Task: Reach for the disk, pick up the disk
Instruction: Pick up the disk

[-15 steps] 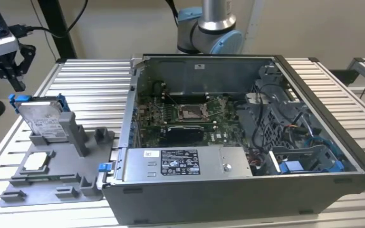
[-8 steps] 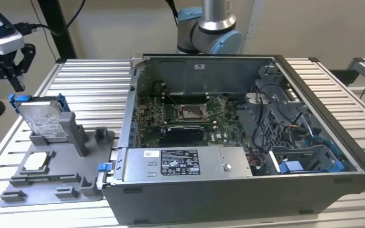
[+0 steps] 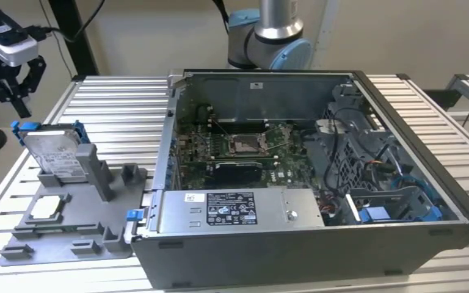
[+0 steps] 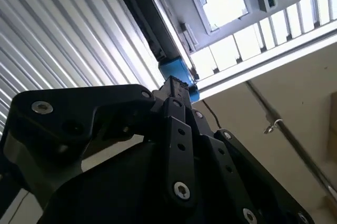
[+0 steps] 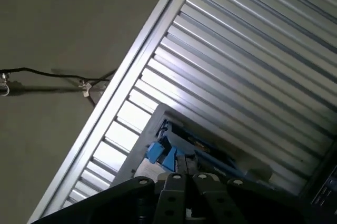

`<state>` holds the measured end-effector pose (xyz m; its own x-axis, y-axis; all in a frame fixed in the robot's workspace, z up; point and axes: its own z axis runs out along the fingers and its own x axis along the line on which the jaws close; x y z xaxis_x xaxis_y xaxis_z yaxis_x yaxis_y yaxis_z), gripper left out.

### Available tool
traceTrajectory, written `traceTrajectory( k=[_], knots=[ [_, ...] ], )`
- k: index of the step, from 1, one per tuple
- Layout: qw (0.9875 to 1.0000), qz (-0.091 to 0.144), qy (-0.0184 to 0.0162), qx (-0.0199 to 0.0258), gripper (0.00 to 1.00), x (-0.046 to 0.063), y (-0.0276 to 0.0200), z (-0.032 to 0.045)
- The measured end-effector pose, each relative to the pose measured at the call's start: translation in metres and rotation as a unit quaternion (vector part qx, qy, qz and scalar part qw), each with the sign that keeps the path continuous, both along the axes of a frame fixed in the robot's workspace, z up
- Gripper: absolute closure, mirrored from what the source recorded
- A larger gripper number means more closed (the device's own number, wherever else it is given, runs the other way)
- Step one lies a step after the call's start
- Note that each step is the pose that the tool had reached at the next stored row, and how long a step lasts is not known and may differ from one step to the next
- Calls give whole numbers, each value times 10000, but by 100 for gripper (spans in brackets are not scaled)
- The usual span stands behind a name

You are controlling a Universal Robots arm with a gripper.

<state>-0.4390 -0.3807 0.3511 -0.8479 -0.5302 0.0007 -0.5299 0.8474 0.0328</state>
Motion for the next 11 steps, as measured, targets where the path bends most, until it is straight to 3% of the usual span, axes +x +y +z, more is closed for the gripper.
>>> traceTrajectory(
  k=[5, 8, 11],
  knots=[
    [9990, 449, 0, -1, 100, 0, 2, 0],
    [9974, 719, 0, -2, 100, 0, 3, 0],
    [9951, 992, 0, -2, 100, 0, 5, 0]
  ],
)
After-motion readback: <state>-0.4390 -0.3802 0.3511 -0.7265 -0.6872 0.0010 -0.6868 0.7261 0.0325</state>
